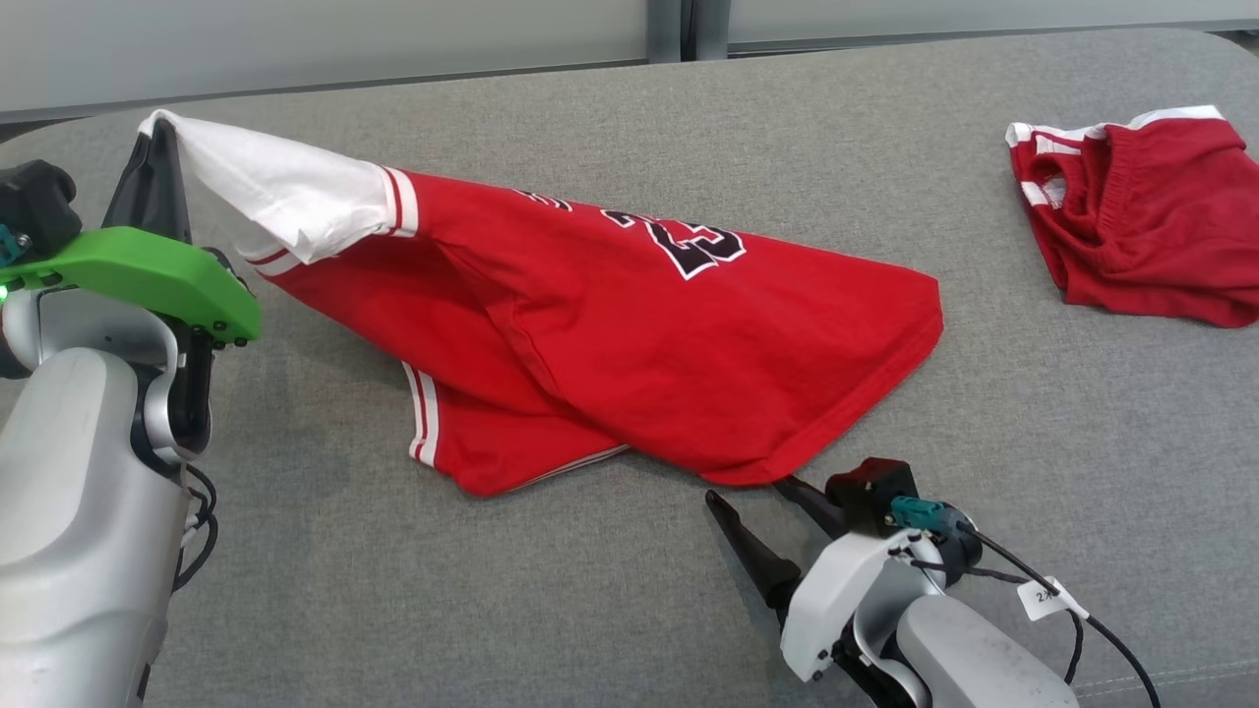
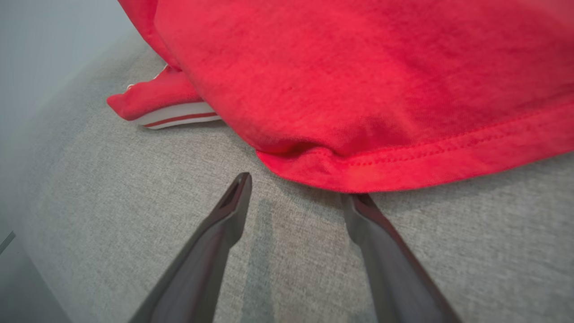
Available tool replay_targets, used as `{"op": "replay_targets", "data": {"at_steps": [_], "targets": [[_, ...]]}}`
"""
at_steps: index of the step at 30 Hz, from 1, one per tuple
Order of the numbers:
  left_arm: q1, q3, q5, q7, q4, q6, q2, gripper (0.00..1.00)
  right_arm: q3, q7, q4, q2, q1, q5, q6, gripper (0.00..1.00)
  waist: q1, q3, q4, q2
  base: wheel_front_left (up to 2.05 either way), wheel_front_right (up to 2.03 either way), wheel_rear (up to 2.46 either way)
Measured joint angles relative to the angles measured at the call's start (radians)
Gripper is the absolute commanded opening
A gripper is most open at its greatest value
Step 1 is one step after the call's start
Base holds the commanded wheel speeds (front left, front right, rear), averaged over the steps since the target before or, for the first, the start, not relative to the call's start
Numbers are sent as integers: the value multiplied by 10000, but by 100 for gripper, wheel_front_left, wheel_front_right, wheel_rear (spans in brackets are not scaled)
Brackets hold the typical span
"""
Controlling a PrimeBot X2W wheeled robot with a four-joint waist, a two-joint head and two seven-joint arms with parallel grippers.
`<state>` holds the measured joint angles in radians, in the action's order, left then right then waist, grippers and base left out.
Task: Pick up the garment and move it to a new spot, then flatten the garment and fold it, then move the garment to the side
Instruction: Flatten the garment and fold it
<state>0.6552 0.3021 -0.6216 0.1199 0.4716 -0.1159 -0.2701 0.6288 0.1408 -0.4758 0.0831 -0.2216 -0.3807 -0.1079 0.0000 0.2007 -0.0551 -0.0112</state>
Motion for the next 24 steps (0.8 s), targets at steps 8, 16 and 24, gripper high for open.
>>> {"op": "replay_targets", "data": {"at_steps": [8,16,24], "targets": [[0,-12,-6,215,142,15,8,0,-63,468,-431,-161,-338,-334,-61,48,0,22,106,0,0,0,0],[-64,-311,-253,583,418,17,-12,0,-366,884,-370,-176,-657,-593,-65,0,0,-108,89,0,0,0,0],[-222,-656,-443,848,399,46,-96,0,-849,1049,686,-107,-998,-1108,-153,0,0,-298,-111,0,0,0,0]]}}
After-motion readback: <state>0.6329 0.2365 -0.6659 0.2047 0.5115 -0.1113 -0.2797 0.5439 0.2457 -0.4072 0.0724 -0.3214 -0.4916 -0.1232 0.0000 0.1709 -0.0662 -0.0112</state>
